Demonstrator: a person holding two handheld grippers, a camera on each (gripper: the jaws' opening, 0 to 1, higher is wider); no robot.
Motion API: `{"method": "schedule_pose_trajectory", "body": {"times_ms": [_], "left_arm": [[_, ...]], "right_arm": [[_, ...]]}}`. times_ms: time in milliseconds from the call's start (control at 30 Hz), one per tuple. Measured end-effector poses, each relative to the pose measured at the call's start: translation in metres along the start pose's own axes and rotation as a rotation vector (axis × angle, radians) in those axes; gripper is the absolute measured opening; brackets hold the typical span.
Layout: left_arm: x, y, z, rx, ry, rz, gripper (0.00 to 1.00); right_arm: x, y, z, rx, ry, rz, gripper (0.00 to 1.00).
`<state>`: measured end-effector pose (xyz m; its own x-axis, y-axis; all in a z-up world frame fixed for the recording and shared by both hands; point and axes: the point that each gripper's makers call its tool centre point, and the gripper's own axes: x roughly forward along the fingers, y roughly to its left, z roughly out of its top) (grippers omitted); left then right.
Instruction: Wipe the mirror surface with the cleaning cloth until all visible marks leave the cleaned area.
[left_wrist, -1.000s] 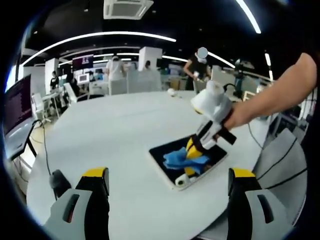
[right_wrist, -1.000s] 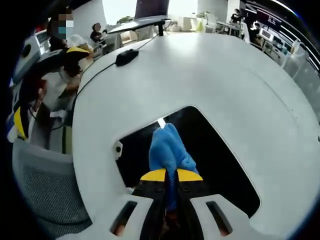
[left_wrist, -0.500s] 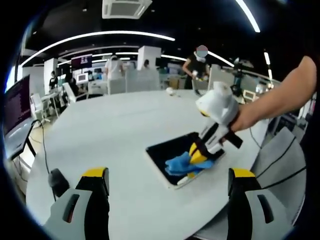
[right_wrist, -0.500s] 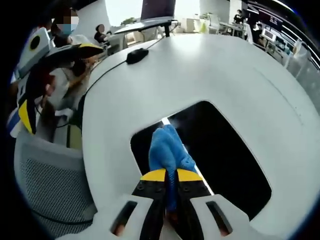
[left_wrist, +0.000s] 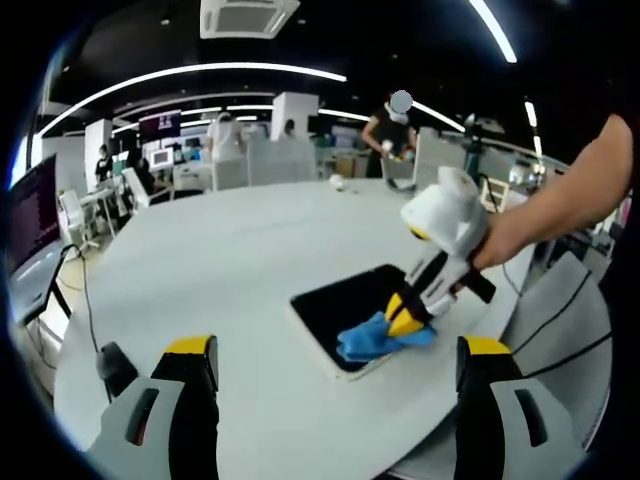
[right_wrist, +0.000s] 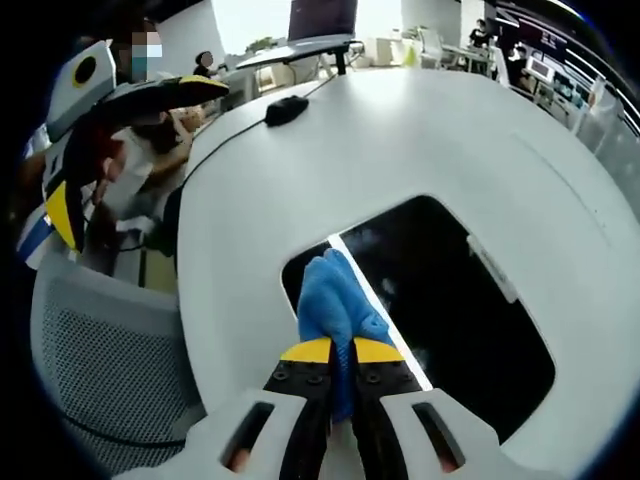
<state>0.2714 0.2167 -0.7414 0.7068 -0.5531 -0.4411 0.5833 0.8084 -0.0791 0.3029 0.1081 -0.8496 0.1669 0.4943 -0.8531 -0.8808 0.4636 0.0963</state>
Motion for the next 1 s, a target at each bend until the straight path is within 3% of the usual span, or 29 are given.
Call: {"method": "schedule_pose_trajectory", "body": {"times_ms": [400,1000], "left_arm": [[0.002,-0.006,-0.002,0.007,0.013,-0.017,0.99],[0.01,-0.013,0.002,0.022,0.021,-0.038,0.99]], "right_arm": [[-0.001,0.005,-0.002,-0.032,0.0,0.014,0.01],[0.0,0.003,-0.002,-0.009,-0.014,0.04,0.01]]}}
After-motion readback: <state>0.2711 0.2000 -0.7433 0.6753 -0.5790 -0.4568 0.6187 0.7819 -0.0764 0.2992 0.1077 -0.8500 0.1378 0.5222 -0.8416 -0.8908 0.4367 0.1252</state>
